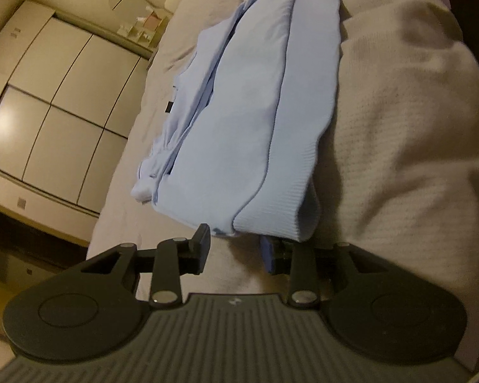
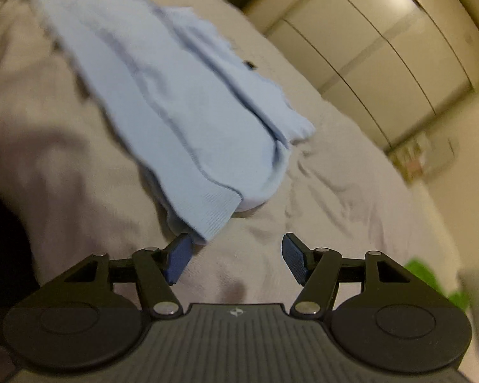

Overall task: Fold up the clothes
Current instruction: 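Move both grippers toward the sweatshirt hem to fold it up, then grasp the hem with both grippers and lift it toward the collar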

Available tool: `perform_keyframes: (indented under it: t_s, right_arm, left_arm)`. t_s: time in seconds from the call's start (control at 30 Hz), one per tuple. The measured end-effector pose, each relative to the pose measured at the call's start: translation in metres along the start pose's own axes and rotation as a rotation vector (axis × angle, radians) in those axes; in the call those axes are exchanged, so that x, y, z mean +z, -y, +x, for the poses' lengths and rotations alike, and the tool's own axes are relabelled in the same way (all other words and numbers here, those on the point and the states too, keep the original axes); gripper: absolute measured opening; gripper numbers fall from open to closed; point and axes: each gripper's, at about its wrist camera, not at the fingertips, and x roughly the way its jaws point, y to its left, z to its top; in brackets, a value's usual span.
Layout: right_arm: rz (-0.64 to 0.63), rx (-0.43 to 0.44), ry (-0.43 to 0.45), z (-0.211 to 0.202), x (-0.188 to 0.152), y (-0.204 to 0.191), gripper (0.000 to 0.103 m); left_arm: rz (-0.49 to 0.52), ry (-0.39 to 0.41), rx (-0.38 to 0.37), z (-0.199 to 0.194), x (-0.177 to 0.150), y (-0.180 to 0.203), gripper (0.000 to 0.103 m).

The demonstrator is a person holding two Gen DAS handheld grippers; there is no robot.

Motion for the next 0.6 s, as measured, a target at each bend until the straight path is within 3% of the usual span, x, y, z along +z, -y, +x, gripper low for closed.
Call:
perform_keyframes:
  t_s: [0.17,0.37,0.5,0.6]
  right_arm:
    - [-0.247,-0.021,0.04,0.002,-0.024,-0.015,0.061]
    - [-0.328,-0.025,0.117,0.025,-0.025,-0.012,0.059]
    - [-0.5,-0.083,0.225,0.037,-0.031,-0.025,0.053]
    - [-0.544,-0.111,0.284,0.043,-0.032,-0.027,0.048]
  left_arm:
    - [0.034,0.023,0.012,0.009,-0.001,-0.001,0.03]
    - [0.05,0.059,0.011,0.026,0.003,-0.003,0.03]
    - [0.141,0.102,0.027,0.032,0.0,0.003,0.029]
    - [0.223,0.147,0.052,0.038,0.0,0.01,0.029]
